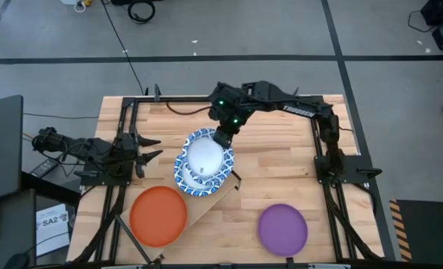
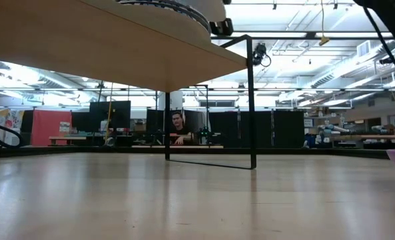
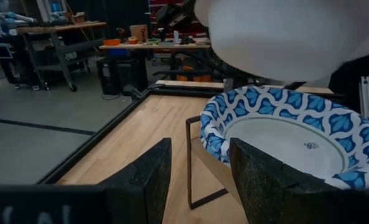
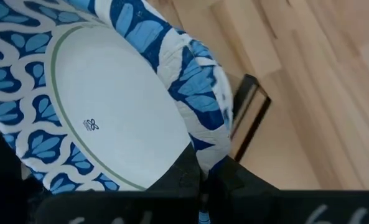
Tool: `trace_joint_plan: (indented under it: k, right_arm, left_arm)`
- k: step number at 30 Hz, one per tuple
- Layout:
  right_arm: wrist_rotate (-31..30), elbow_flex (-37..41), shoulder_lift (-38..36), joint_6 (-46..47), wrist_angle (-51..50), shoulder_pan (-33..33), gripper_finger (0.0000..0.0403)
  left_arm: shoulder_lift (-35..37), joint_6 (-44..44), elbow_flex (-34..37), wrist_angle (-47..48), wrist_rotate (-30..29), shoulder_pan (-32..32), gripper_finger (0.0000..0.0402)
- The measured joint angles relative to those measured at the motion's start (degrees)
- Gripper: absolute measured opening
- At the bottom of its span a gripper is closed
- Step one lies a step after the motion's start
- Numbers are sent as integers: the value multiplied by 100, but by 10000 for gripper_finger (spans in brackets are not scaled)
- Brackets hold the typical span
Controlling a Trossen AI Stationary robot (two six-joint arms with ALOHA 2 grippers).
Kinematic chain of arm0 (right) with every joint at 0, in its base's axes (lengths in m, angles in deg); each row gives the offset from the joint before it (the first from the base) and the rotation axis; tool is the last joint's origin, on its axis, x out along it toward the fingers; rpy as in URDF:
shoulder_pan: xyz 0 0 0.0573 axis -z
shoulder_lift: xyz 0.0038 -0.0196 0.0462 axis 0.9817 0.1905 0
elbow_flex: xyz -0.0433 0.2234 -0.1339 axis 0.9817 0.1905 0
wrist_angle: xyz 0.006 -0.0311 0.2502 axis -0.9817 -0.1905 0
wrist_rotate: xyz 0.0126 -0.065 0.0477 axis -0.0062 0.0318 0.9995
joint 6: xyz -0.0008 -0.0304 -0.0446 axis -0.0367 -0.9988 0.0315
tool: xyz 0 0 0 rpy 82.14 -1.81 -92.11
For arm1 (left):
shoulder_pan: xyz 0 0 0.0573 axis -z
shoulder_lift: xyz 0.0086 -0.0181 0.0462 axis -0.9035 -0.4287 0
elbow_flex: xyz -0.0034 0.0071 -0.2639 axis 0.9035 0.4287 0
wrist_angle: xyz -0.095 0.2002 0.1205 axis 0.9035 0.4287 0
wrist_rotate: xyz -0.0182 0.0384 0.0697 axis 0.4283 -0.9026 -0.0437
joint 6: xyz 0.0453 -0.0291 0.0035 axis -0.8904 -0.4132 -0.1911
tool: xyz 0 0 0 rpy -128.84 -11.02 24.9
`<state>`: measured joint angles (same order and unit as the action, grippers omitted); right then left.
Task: Place and stack plates onto a shelf
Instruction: Stack the white bowl on top of the other white bowl on the shelf
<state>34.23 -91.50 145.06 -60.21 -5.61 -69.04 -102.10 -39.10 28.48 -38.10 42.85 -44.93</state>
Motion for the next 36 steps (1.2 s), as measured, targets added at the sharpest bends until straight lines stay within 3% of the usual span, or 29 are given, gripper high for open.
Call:
trace_joint_plan:
  k: [15, 36]
  right_arm:
    - [-167, 180, 57, -47, 666, -443, 12]
    - [-501, 207, 64, -221, 715, -424, 27]
  left_arm:
    - [-1, -2, 0, 31, 0, 0, 169]
    - [-1, -9, 0, 70, 0, 0, 169]
